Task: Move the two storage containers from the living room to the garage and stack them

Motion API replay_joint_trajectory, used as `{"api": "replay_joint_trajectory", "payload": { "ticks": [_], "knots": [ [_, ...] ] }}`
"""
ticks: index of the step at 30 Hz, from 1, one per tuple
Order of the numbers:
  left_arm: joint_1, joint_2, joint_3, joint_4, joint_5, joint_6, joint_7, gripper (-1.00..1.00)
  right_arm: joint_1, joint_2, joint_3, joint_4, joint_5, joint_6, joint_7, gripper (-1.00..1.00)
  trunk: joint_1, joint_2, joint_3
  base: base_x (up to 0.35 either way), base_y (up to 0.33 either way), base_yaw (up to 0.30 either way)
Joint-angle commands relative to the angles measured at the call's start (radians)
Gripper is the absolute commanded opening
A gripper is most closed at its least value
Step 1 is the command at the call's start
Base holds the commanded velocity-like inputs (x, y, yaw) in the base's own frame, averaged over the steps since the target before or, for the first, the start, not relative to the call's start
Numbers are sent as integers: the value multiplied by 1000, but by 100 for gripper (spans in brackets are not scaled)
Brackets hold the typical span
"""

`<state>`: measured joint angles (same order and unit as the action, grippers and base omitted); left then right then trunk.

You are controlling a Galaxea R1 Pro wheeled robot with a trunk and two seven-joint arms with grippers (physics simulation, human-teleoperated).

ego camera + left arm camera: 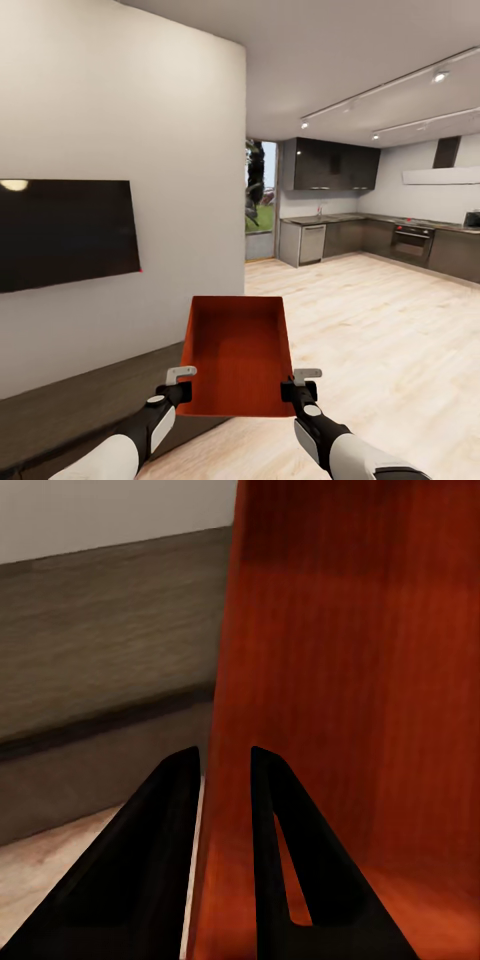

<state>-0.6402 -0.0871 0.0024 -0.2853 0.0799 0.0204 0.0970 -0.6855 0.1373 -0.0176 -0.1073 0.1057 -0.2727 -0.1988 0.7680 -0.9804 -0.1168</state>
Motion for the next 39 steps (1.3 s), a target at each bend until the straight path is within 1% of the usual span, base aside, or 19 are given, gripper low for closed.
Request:
{"api": "replay_joint_trajectory", "payload": {
  "ticks": [1, 7, 39],
  "knots": [
    [0, 4, 4, 0, 0, 3, 33, -100, -2, 1, -56, -18, 23, 1, -2, -100, 0, -1, -2, 204, 0, -261],
    [0, 5, 4, -1, 0, 1, 32, -100, -2, 1, -56, -18, 23, 1, -2, -100, 0, -1, -2, 122, 0, -261],
    [0, 6, 2, -6, 0, 1, 32, -100, -2, 2, -62, -19, 23, 0, -1, -100, 0, -1, -2, 1, 0, -261]
  ]
}}
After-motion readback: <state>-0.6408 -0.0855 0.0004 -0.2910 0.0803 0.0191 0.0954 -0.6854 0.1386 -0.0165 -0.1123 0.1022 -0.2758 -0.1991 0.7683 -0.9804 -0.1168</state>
